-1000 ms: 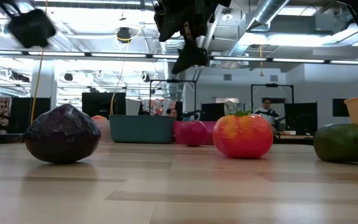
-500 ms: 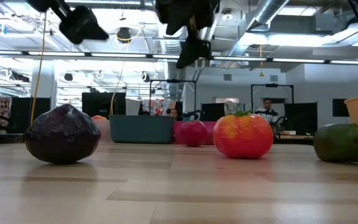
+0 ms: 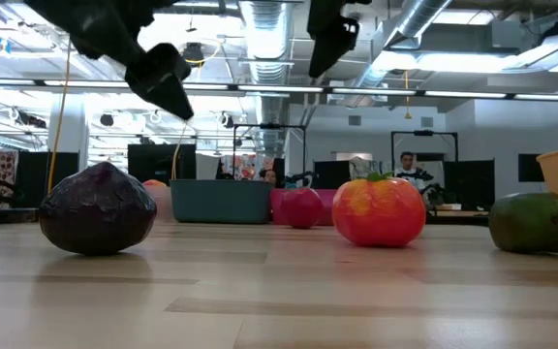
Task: Sort produce into baskets
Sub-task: Put the plum into the bottom transparent bin
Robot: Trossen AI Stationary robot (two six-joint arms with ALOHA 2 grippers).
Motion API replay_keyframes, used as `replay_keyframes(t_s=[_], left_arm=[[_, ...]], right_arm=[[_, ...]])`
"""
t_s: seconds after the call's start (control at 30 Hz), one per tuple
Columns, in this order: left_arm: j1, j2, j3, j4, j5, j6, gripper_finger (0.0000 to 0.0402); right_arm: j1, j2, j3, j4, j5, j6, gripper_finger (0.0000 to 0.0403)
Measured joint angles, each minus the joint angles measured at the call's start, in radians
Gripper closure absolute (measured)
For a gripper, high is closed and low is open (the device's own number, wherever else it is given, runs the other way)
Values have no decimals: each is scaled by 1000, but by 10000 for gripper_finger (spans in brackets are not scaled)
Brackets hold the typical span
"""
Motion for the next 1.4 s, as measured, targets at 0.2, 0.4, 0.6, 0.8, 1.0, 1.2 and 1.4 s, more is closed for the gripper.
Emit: replay_keyframes(t_s=[0.2, 0.4, 0.6, 0.8, 1.0, 1.2, 1.4], left_arm=[[-1, 152, 146, -228, 8, 26, 3], [-7, 299, 294, -411, 1, 26, 3], [-20, 390, 382, -490, 30, -8, 3], [-19, 402, 387, -488, 61, -94, 3], [-28, 402, 350, -487, 52, -107, 3], [-31, 402, 345, -484, 52, -120, 3], [-33, 402, 345, -455, 51, -155, 3]], right_arm=[[41, -50, -81, 6, 47, 32, 18], [84, -136, -245, 85, 124, 133, 18], [121, -235, -416, 212, 131, 208, 18], [149, -297, -537, 314, 158, 267, 18], [177, -311, -583, 399, 172, 267, 18], [203, -308, -585, 433, 172, 266, 18], [215, -308, -585, 447, 173, 266, 18]])
